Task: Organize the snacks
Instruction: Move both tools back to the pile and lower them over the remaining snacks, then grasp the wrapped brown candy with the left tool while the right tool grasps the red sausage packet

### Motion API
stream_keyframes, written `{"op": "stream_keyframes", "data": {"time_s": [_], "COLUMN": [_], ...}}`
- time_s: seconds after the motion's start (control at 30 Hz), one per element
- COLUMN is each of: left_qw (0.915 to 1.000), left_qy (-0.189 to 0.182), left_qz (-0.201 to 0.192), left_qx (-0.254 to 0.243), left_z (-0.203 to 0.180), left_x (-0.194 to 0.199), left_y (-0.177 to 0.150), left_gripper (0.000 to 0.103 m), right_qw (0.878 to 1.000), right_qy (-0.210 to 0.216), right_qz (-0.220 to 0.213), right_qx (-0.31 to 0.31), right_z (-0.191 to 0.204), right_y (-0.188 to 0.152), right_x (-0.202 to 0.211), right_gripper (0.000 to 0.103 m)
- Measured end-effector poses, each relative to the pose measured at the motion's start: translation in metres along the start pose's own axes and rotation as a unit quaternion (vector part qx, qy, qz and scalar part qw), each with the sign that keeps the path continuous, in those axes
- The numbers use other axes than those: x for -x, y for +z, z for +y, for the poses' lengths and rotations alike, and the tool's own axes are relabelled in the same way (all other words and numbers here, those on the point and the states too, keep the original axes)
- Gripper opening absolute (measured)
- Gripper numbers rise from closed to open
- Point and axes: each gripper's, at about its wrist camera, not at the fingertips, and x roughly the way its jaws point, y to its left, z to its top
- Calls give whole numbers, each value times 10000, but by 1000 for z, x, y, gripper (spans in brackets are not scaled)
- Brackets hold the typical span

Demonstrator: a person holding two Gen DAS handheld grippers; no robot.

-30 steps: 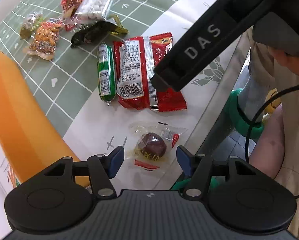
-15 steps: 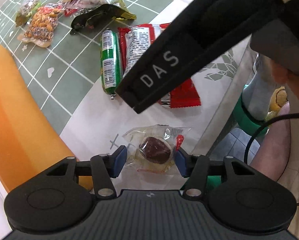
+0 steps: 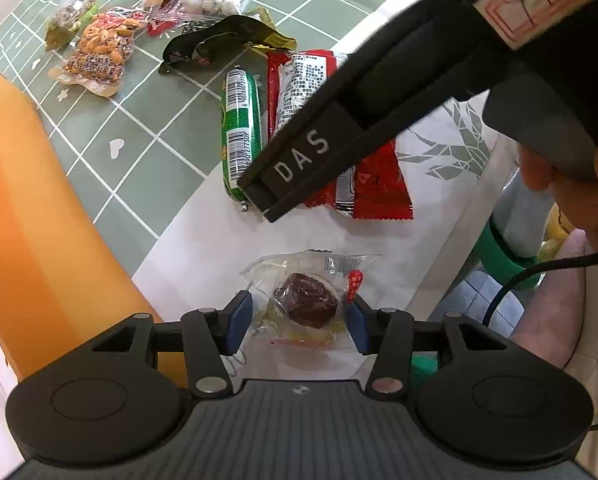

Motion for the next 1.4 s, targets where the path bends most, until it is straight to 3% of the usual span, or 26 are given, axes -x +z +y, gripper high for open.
{"op": "stream_keyframes", "data": {"time_s": [0.33,0.8,1.13,1.4], "left_qw": [9998,9995,9982,9972], "left_qy": [26,126,218,52], "left_qz": [-87,-8,13,-105], "left_qx": [168,290,556,743], "left_z": [8,5,2,4], "left_x": [3,-2,1,19], "left_y": [8,26,26,29], "left_gripper": [55,52,51,50], "right_qw": [9997,9986,9890,9743], "right_qy": [98,196,233,191], "right_qz": [-178,15,229,216], "right_qx": [161,490,1442,2236], "right_z": [-11,-19,-15,-8], "right_y": [-3,-9,-15,-13], "right_x": [7,13,25,47], "right_gripper": [77,76,74,74]}}
